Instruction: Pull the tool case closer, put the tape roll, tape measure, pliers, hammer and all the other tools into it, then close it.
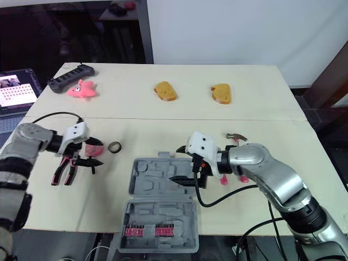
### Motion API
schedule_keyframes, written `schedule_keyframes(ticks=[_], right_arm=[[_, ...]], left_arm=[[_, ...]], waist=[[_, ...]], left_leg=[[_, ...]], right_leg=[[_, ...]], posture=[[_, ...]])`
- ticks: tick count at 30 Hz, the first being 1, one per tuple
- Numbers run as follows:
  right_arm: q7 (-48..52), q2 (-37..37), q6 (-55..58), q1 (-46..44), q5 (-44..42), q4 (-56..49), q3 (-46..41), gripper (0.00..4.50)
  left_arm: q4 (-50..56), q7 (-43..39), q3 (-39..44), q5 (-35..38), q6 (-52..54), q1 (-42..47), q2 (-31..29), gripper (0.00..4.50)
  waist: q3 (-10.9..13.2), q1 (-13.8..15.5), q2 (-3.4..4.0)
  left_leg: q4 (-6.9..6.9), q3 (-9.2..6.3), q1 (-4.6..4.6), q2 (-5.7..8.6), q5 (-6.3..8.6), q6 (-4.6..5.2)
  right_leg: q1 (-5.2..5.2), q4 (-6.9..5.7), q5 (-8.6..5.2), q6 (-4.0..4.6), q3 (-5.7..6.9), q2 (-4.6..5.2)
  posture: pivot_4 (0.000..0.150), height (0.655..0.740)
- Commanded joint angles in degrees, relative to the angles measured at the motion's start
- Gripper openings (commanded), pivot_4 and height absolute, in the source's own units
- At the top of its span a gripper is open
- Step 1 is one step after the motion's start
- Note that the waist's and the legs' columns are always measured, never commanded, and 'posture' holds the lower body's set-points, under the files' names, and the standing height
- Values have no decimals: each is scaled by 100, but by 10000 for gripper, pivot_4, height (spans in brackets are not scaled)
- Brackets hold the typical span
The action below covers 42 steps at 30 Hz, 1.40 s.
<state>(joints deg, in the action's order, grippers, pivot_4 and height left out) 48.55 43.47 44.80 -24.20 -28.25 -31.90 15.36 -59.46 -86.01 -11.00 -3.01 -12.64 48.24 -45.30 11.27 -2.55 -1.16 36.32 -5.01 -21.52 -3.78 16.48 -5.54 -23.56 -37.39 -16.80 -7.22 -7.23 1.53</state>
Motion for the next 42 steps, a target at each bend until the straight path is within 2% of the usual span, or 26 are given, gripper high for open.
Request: schedule_keyframes(ticks=[1, 4, 13, 19, 22, 29, 38, 42], right_arm=[[-202, -76, 74, -36, 130, -150, -45, 45000], [-351, -138, 178, 16, 162, -205, -57, 45000], [-710, -247, 511, 236, 108, -537, -172, 45000], [-842, -310, 591, 216, 116, -550, -178, 45000], [-877, -325, 604, 208, 138, -526, -150, 45000], [-916, -356, 565, 225, 199, -478, -86, 45000], [-916, -397, 555, 218, 243, -473, -91, 45000], [-956, -387, 580, 246, 259, -522, -90, 45000]], left_arm=[[-390, 56, -107, -250, -309, 299, 117, 44546], [-602, 31, -142, -349, -328, 461, 281, 44546], [-1058, 639, -393, -962, -623, 558, 511, 44546], [-1164, 747, -236, -878, -645, 623, 670, 44546], [-1185, 788, -162, -823, -657, 675, 685, 36540], [-1211, 828, -159, -870, -687, 708, 666, 639], [-1143, 732, -104, -792, -786, 775, 621, 258], [-770, 107, 62, -533, -987, 851, 483, 258]], waist=[[0, -2, 0], [0, -8, 0], [0, -4, 0], [0, 9, 0], [0, 2, 0], [0, -4, 0], [0, -2, 0], [0, -1, -1]], left_leg=[[1, 0, 0, 0, 0, 0], [4, -3, 2, 0, 0, 0], [39, -12, 2, 0, -1, 2], [69, -15, 0, 2, 4, 10], [69, -16, 0, 2, 5, 11], [69, -18, 0, 1, 6, 14], [69, -18, 0, 1, 6, 14], [69, -18, -1, 1, 6, 14]], right_leg=[[0, -2, 0, 0, 0, 1], [-1, -12, 0, 0, 1, 0], [1, -49, 0, 0, 3, -4], [10, -63, -1, -1, 3, -6], [10, -62, -1, -2, 3, -6], [9, -64, -1, -2, 3, -8], [10, -63, -1, -2, 4, -8], [9, -64, -2, -2, 4, -8]], posture=[[1500, 7400], [1500, 7400], [1500, 7400], [1500, 7400], [1500, 7400], [1500, 7400], [1500, 7400], [1500, 7400]])
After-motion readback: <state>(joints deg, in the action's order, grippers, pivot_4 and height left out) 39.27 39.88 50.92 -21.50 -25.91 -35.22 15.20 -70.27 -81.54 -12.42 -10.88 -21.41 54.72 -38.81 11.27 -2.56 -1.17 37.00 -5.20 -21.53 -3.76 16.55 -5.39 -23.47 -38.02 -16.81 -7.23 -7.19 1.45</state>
